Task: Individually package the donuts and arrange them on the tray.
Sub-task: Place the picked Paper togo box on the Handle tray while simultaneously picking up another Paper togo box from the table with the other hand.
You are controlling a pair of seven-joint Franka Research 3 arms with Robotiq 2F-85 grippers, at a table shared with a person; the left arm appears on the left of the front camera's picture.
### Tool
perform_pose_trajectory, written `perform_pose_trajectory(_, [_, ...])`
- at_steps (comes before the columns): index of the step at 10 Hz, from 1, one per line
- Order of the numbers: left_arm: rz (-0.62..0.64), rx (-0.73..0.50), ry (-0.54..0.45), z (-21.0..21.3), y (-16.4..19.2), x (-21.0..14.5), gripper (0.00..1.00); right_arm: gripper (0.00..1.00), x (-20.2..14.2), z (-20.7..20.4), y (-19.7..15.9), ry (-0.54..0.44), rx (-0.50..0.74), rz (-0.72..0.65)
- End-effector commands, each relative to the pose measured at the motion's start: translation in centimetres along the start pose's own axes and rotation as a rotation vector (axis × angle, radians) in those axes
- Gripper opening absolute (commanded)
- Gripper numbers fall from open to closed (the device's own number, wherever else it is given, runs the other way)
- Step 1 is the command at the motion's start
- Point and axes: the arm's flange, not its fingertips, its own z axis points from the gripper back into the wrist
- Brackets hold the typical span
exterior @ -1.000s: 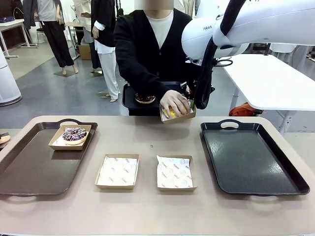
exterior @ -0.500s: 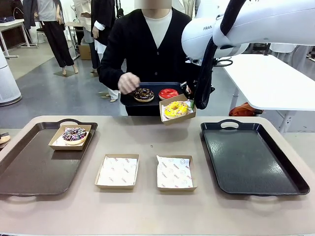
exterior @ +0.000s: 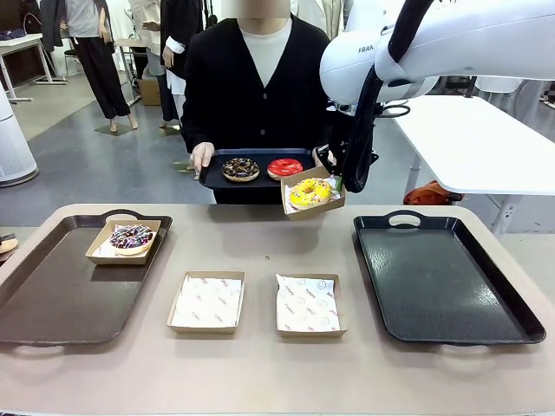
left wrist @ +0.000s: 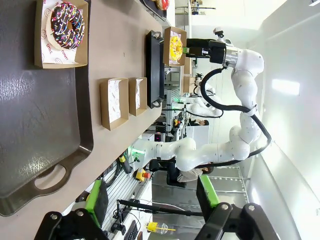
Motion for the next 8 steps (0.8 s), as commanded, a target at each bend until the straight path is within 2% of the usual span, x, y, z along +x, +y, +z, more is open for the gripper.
perform_pose_trajectory(1, [-0.019,0.069,-0.052,-0.3,-1.3,0.4,0.93,0.01,0.0,0.0,0.0,0.0,0.0,0.0])
perform_pose_trajectory(4, [-0.019,0.209,0.037,-3.2,-7.4,2.3,0.93,0.01,-1.5,2.4,-6.3,0.009,0.0,-0.035])
perform_pose_trajectory(6, [-0.02,0.347,0.092,-7.3,-11.6,3.1,0.93,0.01,-3.2,3.5,-13.0,-0.024,0.027,-0.069])
perform_pose_trajectory(8, [-0.027,0.488,0.159,-12.1,-15.1,3.0,0.93,0.01,-4.5,2.7,-18.2,-0.066,0.035,-0.075])
